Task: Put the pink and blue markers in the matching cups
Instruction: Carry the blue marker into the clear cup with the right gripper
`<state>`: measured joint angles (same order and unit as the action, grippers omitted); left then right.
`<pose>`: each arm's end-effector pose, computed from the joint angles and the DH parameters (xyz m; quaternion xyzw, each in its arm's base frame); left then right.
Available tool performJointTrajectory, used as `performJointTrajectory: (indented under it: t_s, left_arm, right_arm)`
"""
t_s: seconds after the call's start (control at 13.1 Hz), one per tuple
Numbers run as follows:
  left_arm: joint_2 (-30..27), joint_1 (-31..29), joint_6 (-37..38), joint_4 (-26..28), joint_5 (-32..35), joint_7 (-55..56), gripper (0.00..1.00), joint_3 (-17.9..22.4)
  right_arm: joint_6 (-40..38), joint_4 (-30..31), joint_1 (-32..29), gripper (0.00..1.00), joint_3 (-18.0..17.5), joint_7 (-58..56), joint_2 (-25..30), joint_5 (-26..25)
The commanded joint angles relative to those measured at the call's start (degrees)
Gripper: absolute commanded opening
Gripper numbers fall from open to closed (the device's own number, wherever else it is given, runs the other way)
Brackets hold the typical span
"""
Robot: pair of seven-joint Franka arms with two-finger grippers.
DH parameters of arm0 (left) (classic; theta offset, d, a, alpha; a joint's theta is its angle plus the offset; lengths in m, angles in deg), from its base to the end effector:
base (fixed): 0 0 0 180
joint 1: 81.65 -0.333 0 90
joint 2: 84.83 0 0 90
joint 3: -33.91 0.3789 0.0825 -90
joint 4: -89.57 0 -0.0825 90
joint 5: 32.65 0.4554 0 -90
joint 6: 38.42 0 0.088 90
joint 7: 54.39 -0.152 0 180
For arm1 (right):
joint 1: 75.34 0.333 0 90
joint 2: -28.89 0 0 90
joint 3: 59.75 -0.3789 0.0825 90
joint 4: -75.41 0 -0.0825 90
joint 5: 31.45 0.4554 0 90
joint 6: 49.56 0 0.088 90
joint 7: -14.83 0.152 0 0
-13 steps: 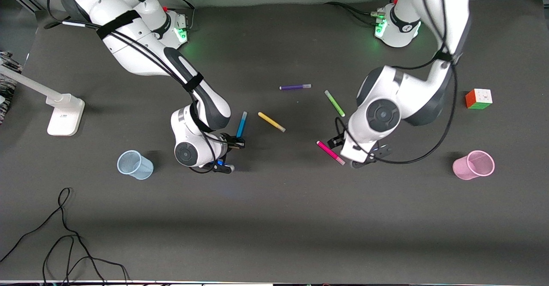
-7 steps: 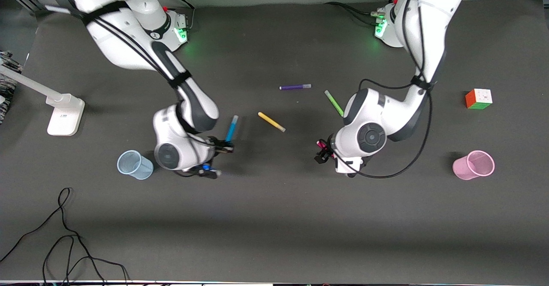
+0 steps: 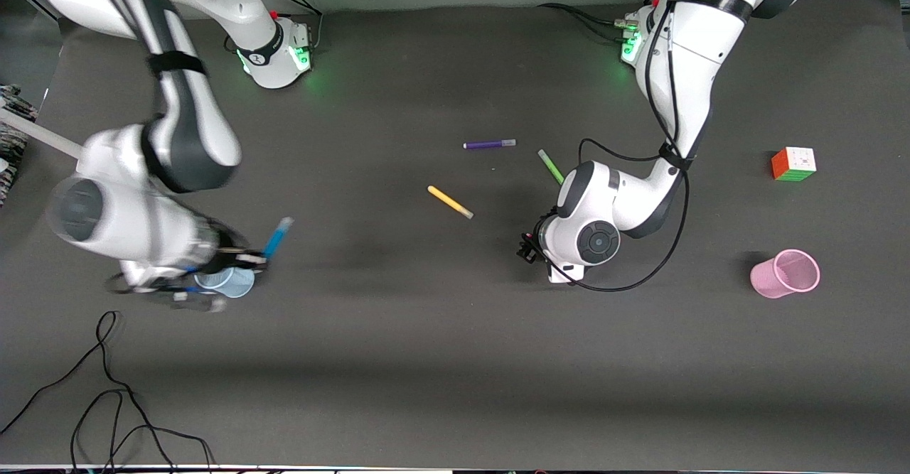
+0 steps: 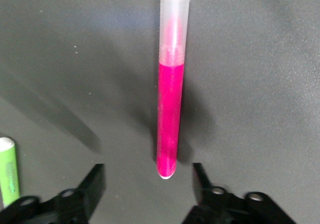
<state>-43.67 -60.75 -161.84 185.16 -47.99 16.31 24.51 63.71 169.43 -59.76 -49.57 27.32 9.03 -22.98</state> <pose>0.6312 -0.3841 0.1309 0.8818 0.4300 -0.1935 0.0130 0.7365 0.0971 0.4032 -0.9956 0.0860 0.0080 0.0370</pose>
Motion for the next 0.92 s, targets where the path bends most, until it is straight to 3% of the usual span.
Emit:
performJointTrajectory:
  t_s: [0.0,0.15,0.31,0.46,0.61,0.84]
  left_arm:
    - [-0.91,-0.07,-2.61,1.35,-0.84,0.58,0.64,0.18]
    - [-0.9,-0.07,-2.88,1.26,-0.93,0.49,0.56,0.18]
    - [-0.82,-0.07,-2.88,1.35,-1.28,0.4,0.47,0.18]
    - [-0.38,-0.07,-3.31,1.35,-1.28,0.32,0.46,0.18]
    - [-0.11,0.02,-3.67,1.27,-1.45,0.32,0.39,0.18]
    - [-0.03,0.02,-3.76,1.26,-1.63,0.23,0.11,0.18]
  right_arm:
    - [7.1,5.72,0.85,0.0,4.13,-7.89,3.49,-2.13]
    - [15.62,11.51,0.76,0.0,5.98,-10.55,6.22,-10.37]
    - [29.13,22.21,0.76,0.0,6.34,-11.61,9.38,-11.46]
    - [31.83,23.93,0.76,0.0,6.25,-11.61,9.39,-11.46]
    - [35.5,26.29,0.76,0.0,6.34,-12.14,9.31,-11.72]
    - [38.5,26.48,0.32,0.0,6.95,-14.07,8.25,-12.25]
